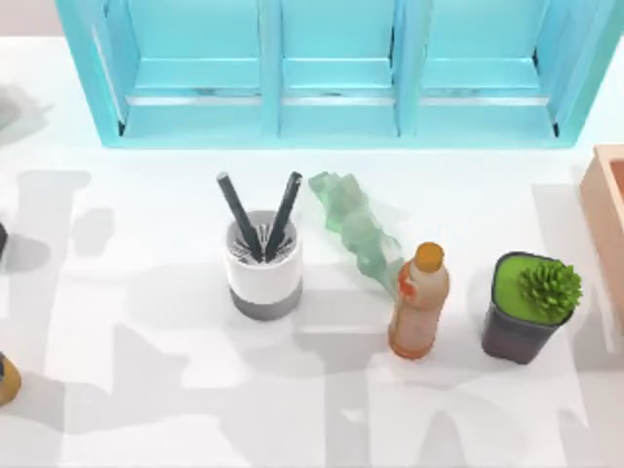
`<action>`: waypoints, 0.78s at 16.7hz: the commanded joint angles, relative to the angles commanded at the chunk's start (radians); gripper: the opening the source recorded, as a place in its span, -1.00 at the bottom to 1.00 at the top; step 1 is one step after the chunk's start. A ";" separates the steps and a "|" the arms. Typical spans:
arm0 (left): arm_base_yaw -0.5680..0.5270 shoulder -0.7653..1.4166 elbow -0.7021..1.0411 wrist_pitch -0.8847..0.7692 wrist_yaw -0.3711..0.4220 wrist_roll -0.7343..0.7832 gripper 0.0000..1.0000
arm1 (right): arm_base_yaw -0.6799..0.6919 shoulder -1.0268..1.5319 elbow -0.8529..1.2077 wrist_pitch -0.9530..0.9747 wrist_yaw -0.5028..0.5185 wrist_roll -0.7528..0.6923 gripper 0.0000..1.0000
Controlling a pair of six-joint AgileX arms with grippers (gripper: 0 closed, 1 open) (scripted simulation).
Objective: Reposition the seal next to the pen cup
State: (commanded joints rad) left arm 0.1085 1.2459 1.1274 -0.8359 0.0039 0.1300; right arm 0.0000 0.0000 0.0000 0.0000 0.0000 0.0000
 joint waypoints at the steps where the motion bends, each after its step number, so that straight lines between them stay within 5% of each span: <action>1: 0.009 0.103 0.088 -0.070 0.000 0.010 1.00 | 0.000 0.000 0.000 0.000 0.000 0.000 1.00; 8: 0.063 0.664 0.611 -0.451 -0.002 0.069 1.00 | 0.000 0.000 0.000 0.000 0.000 0.000 1.00; 13: 0.082 0.845 0.802 -0.569 -0.002 0.088 1.00 | 0.000 0.000 0.000 0.000 0.000 0.000 1.00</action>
State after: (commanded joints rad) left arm 0.1904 2.0908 1.9293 -1.4049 0.0023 0.2184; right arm 0.0000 0.0000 0.0000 0.0000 0.0000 0.0000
